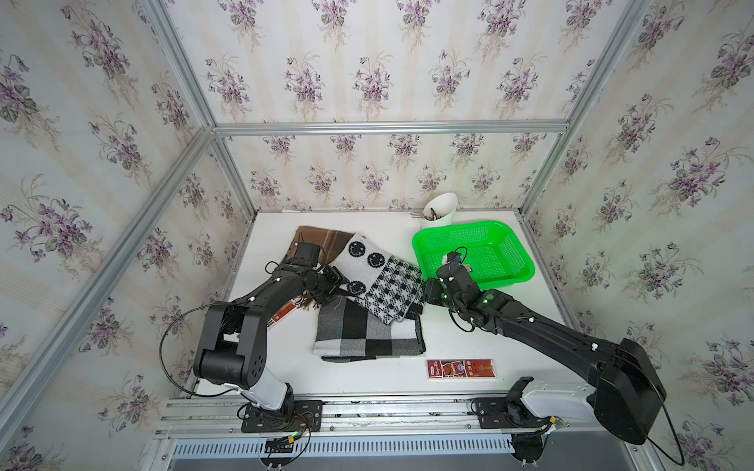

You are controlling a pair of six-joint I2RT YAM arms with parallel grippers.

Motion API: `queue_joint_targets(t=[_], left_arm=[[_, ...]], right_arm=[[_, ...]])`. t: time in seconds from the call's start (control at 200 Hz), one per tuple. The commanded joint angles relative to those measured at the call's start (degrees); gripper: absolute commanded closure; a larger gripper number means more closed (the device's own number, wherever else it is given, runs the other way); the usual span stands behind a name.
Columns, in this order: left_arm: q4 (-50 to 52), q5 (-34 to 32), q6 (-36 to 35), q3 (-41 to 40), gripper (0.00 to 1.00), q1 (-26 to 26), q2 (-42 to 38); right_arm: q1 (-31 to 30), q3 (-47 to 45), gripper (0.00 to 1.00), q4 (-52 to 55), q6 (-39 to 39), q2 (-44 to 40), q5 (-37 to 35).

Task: Put the folded scarf in the basket
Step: Adjust the scarf at the center of the board.

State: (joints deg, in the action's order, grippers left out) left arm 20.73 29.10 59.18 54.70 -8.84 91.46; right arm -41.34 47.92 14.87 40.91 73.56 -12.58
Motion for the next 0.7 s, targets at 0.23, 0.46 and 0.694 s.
queue_joint_targets(t=[0.23, 0.46, 0.694], left_arm=[[-2.8, -1.5, 1.8, 0.3, 0.63, 0.0, 1.8], [2.1, -5.9, -1.9, 5.2, 0.87, 0.5, -1.4], [5.8, -7.1, -5.3, 10.0, 0.95, 2.5, -1.6]], right_arm=[[-0.1, -0.7, 0.43, 0.1, 0.6, -0.2, -0.3], [-0.1, -1.1, 0.43, 0.0, 0.4, 0.0, 1.0], [-0.2, -1.5, 0.33, -1.6, 2.3, 2.9, 6.4]])
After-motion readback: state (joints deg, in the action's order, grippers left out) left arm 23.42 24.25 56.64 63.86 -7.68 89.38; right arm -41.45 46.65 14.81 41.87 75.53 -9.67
